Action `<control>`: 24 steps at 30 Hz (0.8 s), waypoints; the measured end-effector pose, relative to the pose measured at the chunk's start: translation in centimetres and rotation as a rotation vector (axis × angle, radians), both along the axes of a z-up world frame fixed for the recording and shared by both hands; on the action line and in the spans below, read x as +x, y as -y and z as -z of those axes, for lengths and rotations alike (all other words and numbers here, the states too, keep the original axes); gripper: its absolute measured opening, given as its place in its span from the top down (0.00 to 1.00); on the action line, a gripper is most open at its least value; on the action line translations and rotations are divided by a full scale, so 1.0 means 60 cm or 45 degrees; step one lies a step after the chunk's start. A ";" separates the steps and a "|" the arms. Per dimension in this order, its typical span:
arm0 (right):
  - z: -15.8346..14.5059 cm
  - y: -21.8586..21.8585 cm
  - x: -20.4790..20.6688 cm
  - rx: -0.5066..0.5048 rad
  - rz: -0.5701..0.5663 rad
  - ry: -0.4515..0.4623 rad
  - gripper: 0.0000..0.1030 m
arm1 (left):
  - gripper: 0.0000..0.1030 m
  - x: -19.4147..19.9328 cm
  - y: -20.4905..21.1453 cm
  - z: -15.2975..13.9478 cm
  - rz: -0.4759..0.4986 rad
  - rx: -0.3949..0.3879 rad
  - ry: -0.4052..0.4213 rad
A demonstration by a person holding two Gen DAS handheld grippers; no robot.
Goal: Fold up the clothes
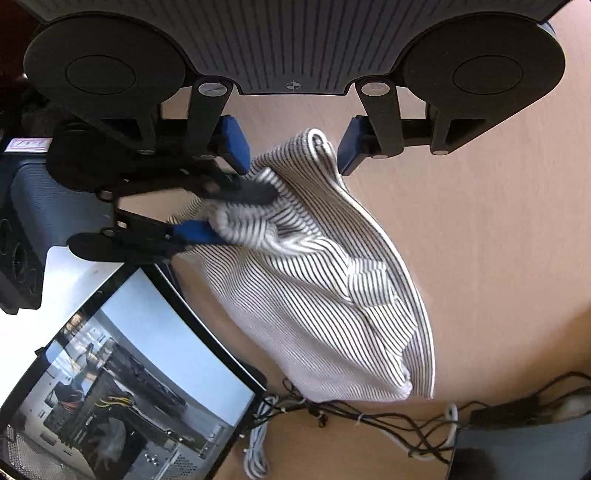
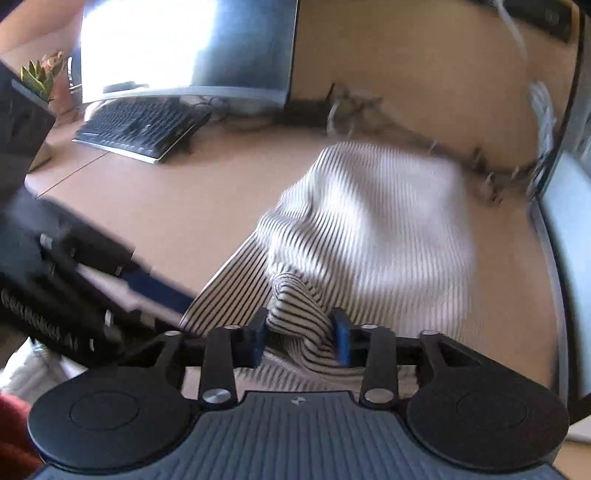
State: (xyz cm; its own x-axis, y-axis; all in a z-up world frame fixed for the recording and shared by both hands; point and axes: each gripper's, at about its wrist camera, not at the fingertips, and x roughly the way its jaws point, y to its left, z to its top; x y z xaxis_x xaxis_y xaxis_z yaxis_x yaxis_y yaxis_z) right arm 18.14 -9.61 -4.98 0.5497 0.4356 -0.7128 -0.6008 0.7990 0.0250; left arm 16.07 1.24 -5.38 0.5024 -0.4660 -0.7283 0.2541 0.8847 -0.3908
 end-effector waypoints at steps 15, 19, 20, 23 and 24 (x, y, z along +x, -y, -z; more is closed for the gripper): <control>-0.081 -0.120 0.240 -0.072 0.145 0.172 0.51 | 0.25 0.049 -0.006 0.019 0.071 -0.206 -0.001; -0.011 -0.189 0.310 -0.273 0.132 0.136 0.51 | 0.25 0.057 -0.022 0.027 0.076 -0.299 -0.021; 0.006 -0.198 0.319 -0.307 0.113 0.120 0.51 | 0.25 0.057 -0.029 0.027 0.076 -0.328 -0.026; 0.019 -0.197 0.313 -0.348 0.062 0.180 0.73 | 0.24 0.047 -0.044 0.021 0.109 -0.395 0.001; 0.012 -0.191 0.311 -0.320 0.064 0.181 0.81 | 0.24 0.046 -0.045 0.019 0.146 -0.412 0.018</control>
State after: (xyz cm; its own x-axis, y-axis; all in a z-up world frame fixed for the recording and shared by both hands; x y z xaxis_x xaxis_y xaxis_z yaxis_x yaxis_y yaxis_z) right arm 36.78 1.88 -5.69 0.6684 0.2245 -0.7091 -0.5434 0.7983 -0.2595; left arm 18.83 3.94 -6.51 0.4421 -0.7259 -0.5268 0.3520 0.6807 -0.6425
